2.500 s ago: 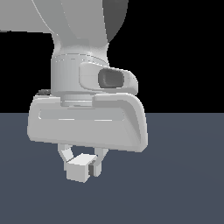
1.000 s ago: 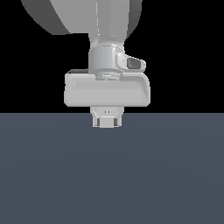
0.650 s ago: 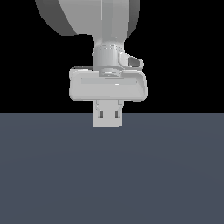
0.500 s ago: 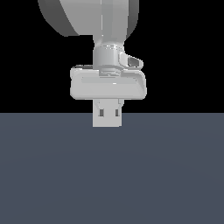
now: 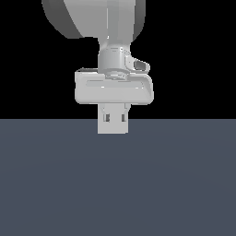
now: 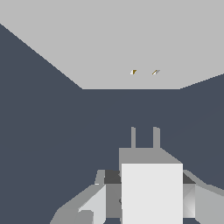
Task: Plug the charger into the wall socket.
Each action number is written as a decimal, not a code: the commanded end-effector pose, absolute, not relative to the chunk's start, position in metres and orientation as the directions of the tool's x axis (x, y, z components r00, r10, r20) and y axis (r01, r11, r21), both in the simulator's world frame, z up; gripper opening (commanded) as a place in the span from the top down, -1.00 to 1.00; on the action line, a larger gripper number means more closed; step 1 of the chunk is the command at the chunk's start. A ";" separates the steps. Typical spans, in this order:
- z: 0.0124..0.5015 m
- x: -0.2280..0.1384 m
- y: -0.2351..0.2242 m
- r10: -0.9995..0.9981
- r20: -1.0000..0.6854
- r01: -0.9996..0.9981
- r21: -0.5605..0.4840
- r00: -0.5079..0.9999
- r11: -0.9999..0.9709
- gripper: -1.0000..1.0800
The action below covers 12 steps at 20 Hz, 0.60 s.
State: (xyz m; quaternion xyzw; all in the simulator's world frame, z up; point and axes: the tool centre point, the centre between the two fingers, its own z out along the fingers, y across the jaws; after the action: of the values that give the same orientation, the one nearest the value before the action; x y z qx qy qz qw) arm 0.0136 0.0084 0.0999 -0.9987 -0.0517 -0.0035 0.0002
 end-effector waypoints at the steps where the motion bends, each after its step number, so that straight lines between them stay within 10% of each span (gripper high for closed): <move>1: 0.100 0.015 0.009 0.103 0.007 0.103 0.000 0.995 -0.995 1.00; 12: 0.100 0.043 0.012 0.104 0.007 0.104 0.000 0.995 -0.995 1.00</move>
State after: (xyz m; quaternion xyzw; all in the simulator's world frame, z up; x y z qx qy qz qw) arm 0.0376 0.0109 0.0998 -0.9987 -0.0517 -0.0034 0.0002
